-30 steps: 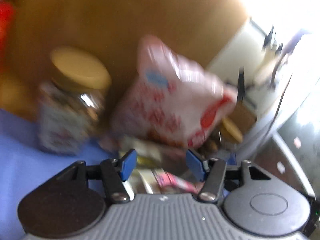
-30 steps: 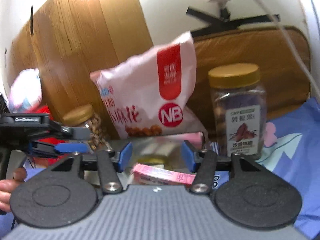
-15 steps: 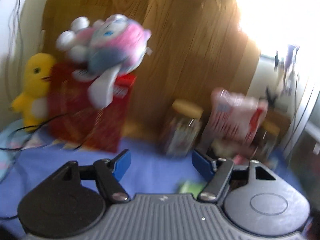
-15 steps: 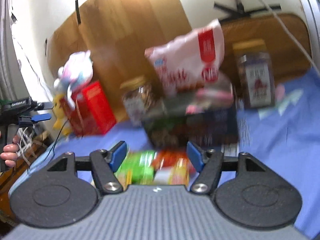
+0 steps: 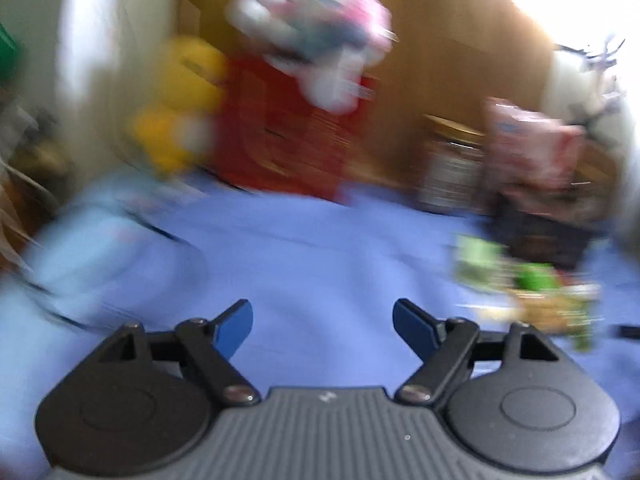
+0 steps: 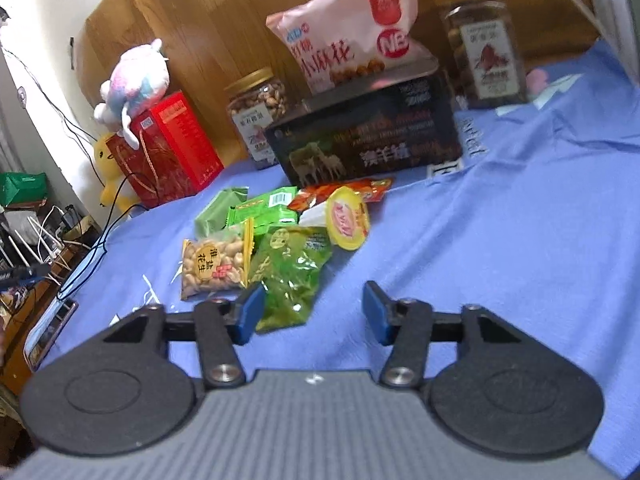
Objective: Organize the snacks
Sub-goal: 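Grasp the yellow peanut bag with the left gripper, then lower the peanut bag into the tin box and open the left gripper, then grasp the light green square packet with the left gripper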
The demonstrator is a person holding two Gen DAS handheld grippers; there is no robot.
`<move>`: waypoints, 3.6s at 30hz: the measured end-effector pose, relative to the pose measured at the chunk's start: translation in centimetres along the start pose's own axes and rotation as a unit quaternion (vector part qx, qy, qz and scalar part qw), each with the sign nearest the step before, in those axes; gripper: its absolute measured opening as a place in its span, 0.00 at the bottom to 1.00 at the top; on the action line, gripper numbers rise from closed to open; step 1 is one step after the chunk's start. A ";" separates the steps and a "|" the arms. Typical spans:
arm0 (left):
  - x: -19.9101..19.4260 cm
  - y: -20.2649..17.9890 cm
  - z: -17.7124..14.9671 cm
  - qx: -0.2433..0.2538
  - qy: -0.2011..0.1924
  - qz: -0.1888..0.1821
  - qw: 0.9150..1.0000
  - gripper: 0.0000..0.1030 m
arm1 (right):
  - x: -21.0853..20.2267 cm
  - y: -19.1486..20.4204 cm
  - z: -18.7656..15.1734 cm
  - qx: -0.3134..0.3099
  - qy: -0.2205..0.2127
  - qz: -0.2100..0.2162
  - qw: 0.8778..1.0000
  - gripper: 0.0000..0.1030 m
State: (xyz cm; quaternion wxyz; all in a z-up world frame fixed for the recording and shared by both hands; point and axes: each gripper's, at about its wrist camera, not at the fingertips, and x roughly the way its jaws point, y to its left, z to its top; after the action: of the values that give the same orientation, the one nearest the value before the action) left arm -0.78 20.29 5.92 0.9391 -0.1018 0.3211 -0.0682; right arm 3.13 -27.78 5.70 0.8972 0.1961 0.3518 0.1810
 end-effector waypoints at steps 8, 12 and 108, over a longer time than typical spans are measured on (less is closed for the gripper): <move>10.9 -8.5 -0.6 -0.055 0.067 -0.186 0.979 0.79 | 3.9 5.2 1.6 -0.116 0.004 0.048 0.992 0.47; 13.3 -9.9 -0.6 -0.075 0.079 -0.195 0.975 0.81 | 7.2 5.6 2.6 -0.135 0.033 0.041 0.989 0.47; 11.5 -4.0 -2.8 -0.241 0.123 -0.270 0.924 0.58 | 12.2 8.3 4.1 -0.088 0.146 0.164 0.972 0.36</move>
State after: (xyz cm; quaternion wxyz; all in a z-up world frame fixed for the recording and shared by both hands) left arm 6.28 13.81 -2.15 0.7856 -0.3984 0.4008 -0.2519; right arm 12.87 -15.95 5.57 0.8080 0.1429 0.4248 0.3824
